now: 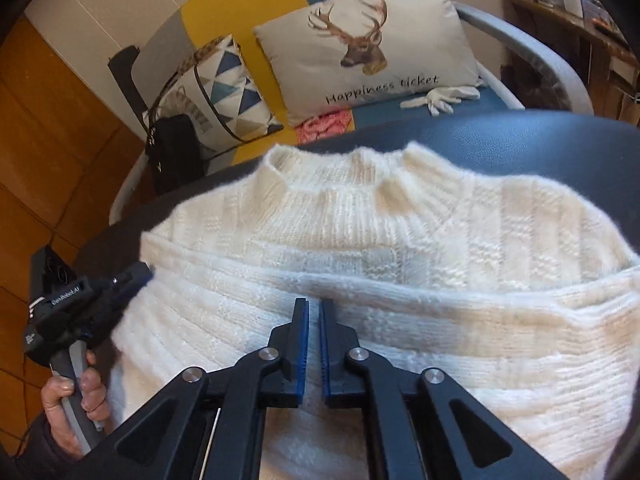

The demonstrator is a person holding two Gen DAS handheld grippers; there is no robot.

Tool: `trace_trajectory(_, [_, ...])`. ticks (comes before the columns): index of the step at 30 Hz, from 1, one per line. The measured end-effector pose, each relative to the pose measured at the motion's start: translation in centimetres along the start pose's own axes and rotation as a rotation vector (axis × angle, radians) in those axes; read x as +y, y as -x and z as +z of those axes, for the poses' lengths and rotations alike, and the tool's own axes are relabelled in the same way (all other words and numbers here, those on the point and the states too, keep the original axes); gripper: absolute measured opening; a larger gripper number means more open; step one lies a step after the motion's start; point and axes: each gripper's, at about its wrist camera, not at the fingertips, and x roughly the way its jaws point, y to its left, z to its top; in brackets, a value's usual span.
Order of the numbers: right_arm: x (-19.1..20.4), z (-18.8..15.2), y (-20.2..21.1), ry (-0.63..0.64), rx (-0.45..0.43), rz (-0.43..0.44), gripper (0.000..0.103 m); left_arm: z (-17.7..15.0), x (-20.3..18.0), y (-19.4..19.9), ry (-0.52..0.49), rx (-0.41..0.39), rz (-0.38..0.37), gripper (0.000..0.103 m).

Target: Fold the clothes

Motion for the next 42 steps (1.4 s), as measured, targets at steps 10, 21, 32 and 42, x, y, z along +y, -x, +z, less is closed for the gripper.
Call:
trace_trajectory(10, [-3.5,3.6,-1.0,-0.04,0.034,-0.106,0.009,1.9,-4.8,-2.3,-0.188,0.025,0.036,0.021])
trace_trajectory(21, [-2.1,4.1,-4.0,0.111,0.023,-0.149,0.008,0.7,-1.3,-1.9,-0.182,-0.003,0.085,0.016])
trace_trajectory(32, [-2.5,8.2,-5.0,0.083,0.033,-0.133,0.008,3.3,-5.2,-1.4,-0.25,0.005,0.112,0.014])
trace_trajectory(42, [-3.7,7.1,-1.6,0.093,-0.024,-0.114,0.008,3.3,-4.3,-3.7,-0.261,0.032,0.181,0.015])
